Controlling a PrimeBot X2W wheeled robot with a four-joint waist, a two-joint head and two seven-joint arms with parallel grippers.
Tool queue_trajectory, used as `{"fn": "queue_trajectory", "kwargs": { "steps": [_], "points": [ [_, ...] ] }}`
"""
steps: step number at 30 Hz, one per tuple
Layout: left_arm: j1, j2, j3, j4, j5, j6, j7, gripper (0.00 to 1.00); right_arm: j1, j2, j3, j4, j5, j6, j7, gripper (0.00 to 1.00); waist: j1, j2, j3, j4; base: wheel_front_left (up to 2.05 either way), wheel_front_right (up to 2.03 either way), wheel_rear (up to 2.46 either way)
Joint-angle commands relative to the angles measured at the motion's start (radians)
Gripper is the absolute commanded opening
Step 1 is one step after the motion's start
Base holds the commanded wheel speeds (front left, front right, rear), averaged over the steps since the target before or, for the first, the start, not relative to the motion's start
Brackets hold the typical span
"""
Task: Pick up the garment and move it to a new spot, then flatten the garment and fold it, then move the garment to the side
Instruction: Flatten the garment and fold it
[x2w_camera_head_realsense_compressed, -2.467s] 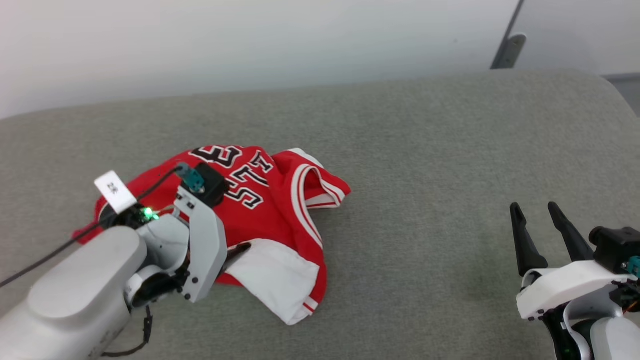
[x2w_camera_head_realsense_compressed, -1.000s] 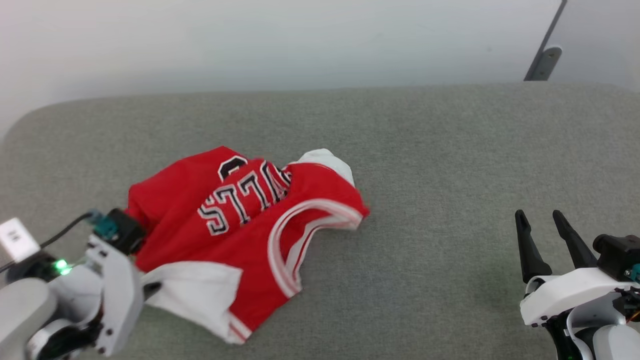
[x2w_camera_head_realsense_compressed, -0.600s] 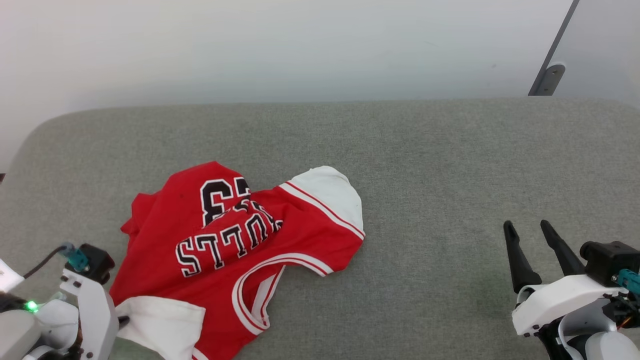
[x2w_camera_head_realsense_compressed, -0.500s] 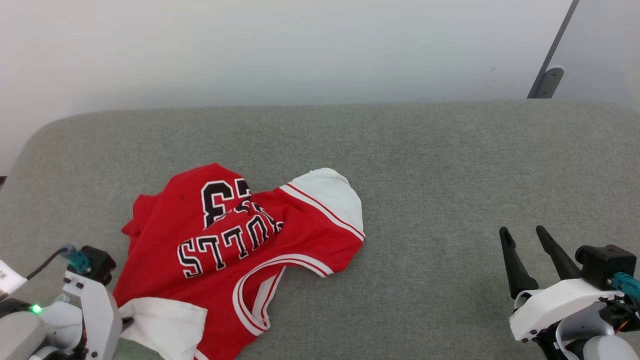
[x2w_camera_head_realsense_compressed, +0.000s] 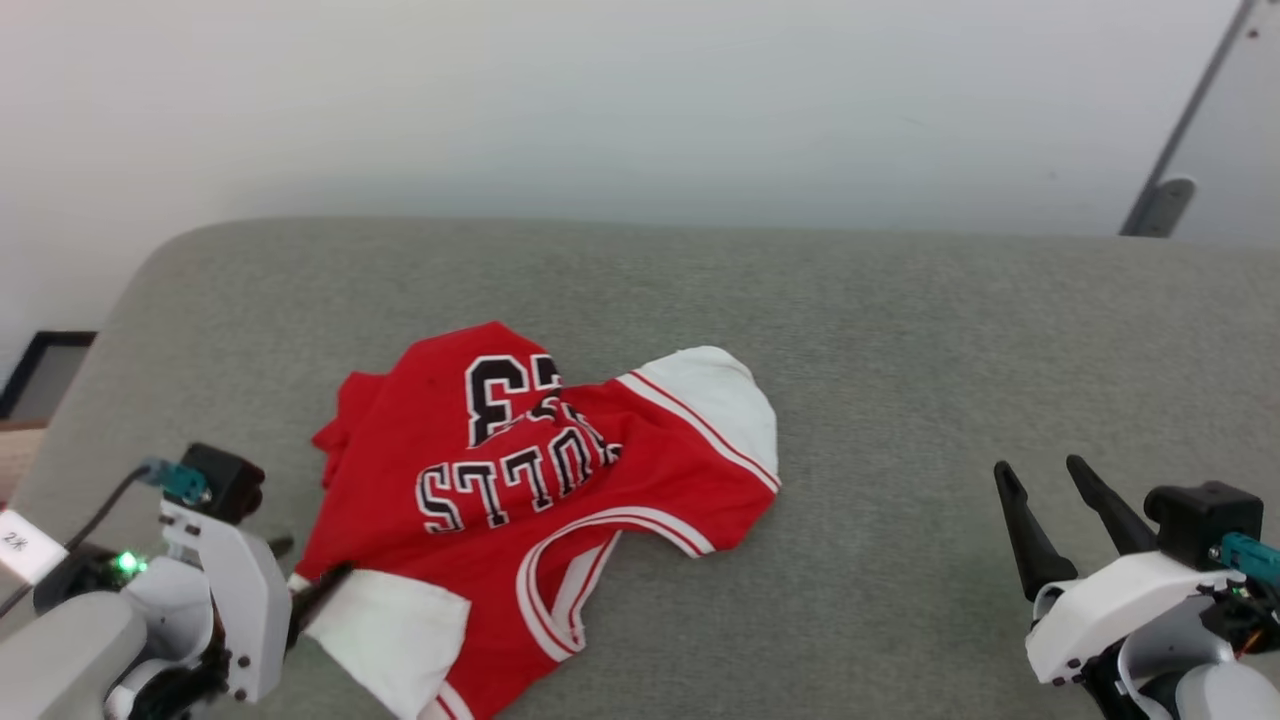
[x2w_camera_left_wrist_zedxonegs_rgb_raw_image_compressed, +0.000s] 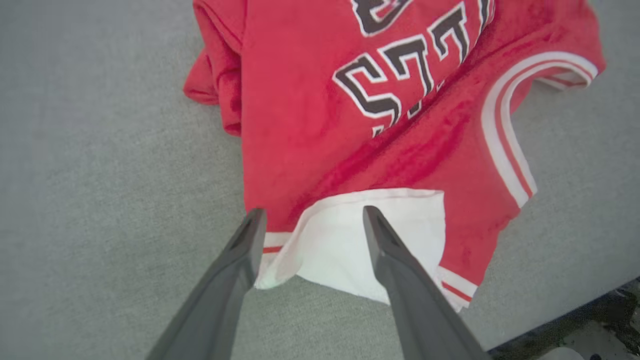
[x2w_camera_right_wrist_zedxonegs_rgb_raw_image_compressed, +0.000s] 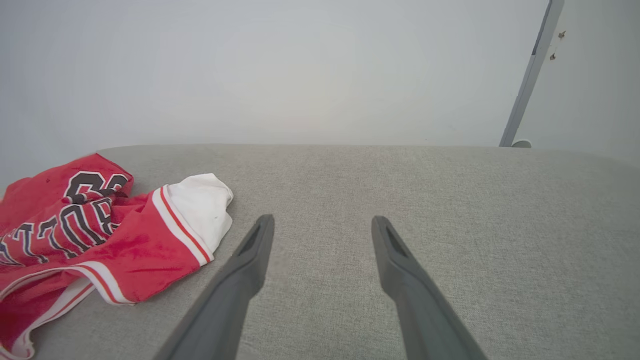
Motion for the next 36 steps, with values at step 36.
{"fn": "queue_trajectory", "kwargs": {
  "steps": [36],
  "points": [
    [0.499, -0.267, 0.672, -0.384, 0.340, 0.386, -0.505, 1.00, -0.465, -0.167, 0.227, 0.569, 0.091, -0.001, 0.212, 1.00, 0.0000, -0.0001, 0.082, 0.402, 0.00, 0.00, 0.00]
  ]
}}
